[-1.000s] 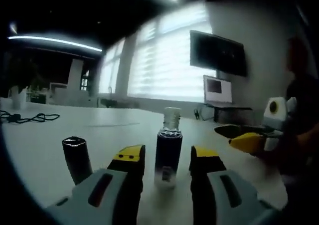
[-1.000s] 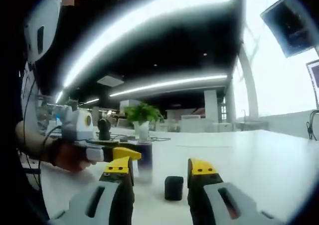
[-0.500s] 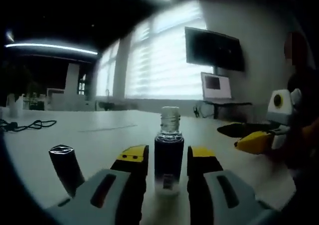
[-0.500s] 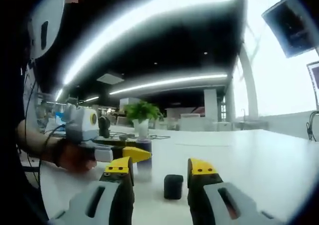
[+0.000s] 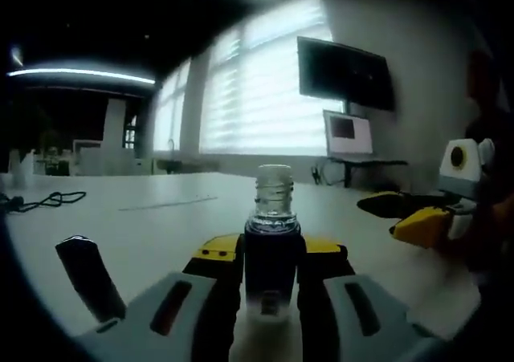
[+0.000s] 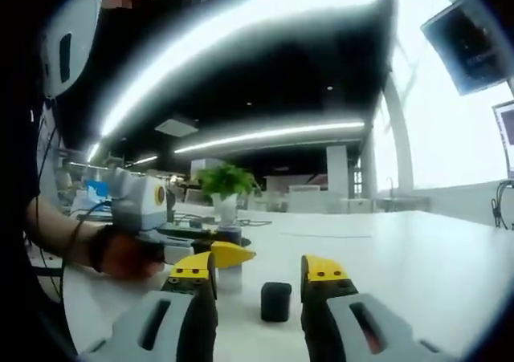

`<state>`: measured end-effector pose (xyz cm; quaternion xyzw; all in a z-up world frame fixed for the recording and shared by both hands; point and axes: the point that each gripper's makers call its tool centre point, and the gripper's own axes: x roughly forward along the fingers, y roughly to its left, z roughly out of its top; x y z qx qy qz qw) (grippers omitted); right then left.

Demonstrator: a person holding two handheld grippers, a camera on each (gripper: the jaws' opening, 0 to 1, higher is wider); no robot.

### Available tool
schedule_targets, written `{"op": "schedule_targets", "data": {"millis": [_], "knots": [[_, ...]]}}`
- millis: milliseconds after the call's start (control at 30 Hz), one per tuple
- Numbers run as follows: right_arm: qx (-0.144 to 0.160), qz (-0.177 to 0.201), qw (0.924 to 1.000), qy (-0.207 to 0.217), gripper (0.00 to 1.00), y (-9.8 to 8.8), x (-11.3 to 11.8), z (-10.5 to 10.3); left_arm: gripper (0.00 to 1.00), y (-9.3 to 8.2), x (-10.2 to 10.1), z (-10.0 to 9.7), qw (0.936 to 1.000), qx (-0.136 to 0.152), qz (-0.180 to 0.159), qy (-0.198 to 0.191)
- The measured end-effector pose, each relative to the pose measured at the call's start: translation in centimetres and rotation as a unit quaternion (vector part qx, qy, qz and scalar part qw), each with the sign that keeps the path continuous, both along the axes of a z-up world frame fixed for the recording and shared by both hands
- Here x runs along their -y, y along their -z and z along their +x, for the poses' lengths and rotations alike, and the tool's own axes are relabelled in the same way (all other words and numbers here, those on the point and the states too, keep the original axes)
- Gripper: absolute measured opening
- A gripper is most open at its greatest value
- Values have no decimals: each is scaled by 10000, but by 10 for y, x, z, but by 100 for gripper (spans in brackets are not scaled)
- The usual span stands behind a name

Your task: Pick up cosmetic bottle twist off cap place on table pick up cap screw tight cap place on table

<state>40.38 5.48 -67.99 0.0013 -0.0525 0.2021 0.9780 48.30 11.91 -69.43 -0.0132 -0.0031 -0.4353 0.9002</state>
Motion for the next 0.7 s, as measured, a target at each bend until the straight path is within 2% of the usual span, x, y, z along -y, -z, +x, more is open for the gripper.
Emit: {"op": "schedule_targets", "data": {"millis": [267, 533, 700], "knots": [[0, -8, 10000, 9, 34, 1, 1, 0, 14, 0, -1, -1, 10000, 50, -6, -47], [-44, -51, 10000, -23, 33, 3, 0, 2, 14, 0, -4, -1, 9999, -45, -81, -68], [-23, -13, 10000, 21, 33, 2, 1, 2, 14, 0, -3, -8, 10000, -5, -17, 67]]}}
